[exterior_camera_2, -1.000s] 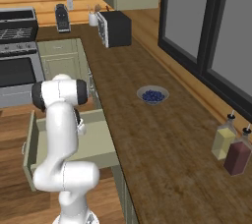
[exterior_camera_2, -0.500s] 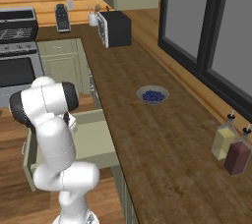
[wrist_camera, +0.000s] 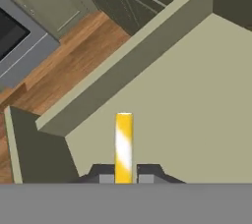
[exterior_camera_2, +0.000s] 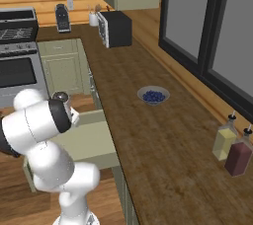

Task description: Take a straw from the drawer in front and place it inside the glass cup on the dining counter.

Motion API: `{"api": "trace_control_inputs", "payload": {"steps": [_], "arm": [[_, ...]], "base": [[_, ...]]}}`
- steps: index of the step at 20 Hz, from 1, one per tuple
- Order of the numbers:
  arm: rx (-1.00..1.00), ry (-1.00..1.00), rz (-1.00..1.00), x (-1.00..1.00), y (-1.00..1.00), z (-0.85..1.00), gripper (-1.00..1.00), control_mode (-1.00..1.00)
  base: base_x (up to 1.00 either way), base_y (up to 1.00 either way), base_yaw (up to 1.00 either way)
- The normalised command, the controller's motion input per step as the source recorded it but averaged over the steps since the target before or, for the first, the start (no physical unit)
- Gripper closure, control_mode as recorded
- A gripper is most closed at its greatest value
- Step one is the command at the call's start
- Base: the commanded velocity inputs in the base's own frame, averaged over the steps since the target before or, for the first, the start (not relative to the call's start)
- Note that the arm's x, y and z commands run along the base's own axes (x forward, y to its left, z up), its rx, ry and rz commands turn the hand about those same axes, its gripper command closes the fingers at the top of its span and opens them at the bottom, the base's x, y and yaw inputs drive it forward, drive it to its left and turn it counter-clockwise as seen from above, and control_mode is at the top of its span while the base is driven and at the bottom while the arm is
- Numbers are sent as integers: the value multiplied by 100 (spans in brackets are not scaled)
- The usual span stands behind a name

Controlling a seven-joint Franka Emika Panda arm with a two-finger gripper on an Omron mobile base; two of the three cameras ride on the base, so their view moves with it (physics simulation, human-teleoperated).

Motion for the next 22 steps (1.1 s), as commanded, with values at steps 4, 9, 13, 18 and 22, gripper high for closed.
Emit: {"api": "trace_control_inputs", "payload": {"steps": [4,9,13,18,22], "arm": [[0,-4,0,9,5,100,100,-100],[-4,-1,0,8,5,100,100,-100],[-9,0,0,2,4,100,100,-100],[-14,2,0,-2,0,100,100,-100],[-14,17,0,-29,-11,100,100,-100]], "base": [[0,0,0],[0,0,0],[0,0,0],[0,0,0],[0,0,0]]}}
